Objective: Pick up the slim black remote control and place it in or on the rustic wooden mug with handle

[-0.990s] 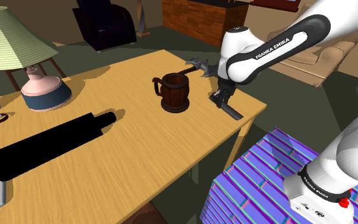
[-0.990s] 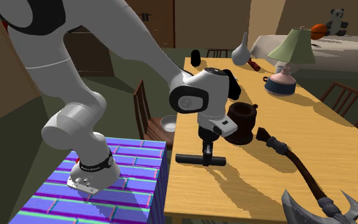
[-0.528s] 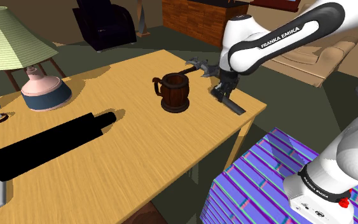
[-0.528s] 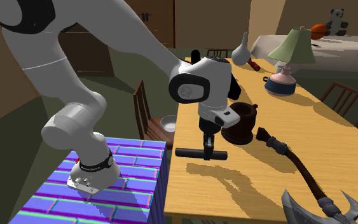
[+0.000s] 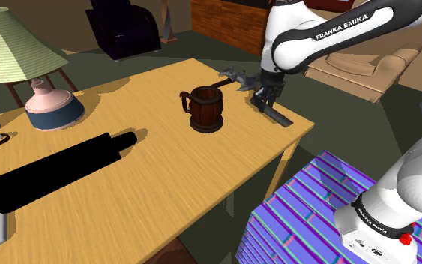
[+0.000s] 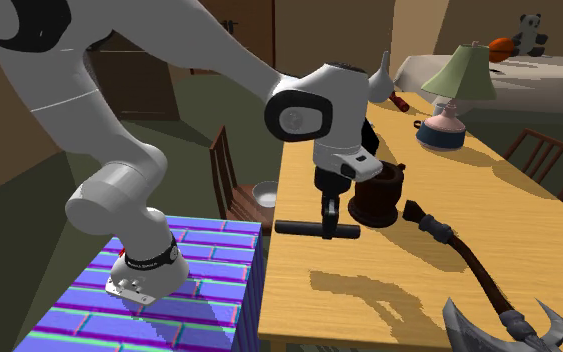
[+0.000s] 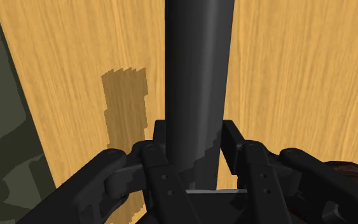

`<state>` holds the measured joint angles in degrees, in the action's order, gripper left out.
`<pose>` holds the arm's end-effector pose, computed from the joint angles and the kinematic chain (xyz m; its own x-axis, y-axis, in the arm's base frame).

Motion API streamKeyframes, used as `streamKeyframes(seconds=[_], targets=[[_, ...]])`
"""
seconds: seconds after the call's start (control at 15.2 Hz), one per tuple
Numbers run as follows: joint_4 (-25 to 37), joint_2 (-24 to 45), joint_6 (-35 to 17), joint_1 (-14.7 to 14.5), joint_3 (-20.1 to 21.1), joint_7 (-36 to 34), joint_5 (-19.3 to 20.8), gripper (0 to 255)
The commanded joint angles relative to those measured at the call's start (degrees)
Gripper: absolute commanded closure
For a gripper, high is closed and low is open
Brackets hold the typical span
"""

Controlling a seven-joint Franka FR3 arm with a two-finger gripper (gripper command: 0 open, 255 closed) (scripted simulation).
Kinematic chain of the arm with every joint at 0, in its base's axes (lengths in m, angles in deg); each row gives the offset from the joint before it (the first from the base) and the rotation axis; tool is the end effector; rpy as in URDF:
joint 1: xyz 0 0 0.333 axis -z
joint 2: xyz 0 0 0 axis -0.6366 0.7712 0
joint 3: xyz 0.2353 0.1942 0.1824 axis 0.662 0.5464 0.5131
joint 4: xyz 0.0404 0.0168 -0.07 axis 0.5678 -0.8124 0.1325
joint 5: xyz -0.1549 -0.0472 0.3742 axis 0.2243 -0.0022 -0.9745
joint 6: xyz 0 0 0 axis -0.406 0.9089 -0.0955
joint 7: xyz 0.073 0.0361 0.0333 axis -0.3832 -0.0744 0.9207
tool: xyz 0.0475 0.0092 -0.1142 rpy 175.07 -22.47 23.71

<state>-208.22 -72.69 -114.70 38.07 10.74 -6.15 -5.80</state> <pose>0.4579 0.0222 0.4105 0.9992 -0.0394 0.0092 -0.0400 -0.9959 0.0812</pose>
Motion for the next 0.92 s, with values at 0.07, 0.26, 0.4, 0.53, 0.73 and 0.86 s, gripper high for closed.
streamKeyframes(seconds=[0.07,0.26,0.4,0.53,0.73,0.86], targets=[[1.3,-1.3,2.7,0.0,-0.1,0.4,-0.2,255],[2.8,-2.3,5.1,-0.1,-0.1,0.6,-0.4,255],[3.9,-2.9,6.7,-0.1,-0.1,0.8,-0.5,255],[5.0,-3.4,8.3,-0.1,-0.1,0.9,-0.5,255],[6.7,-4.1,10.7,-0.1,-0.1,1.1,-0.7,255],[7.9,-4.5,12.3,-0.1,-0.1,1.2,-0.7,255]])
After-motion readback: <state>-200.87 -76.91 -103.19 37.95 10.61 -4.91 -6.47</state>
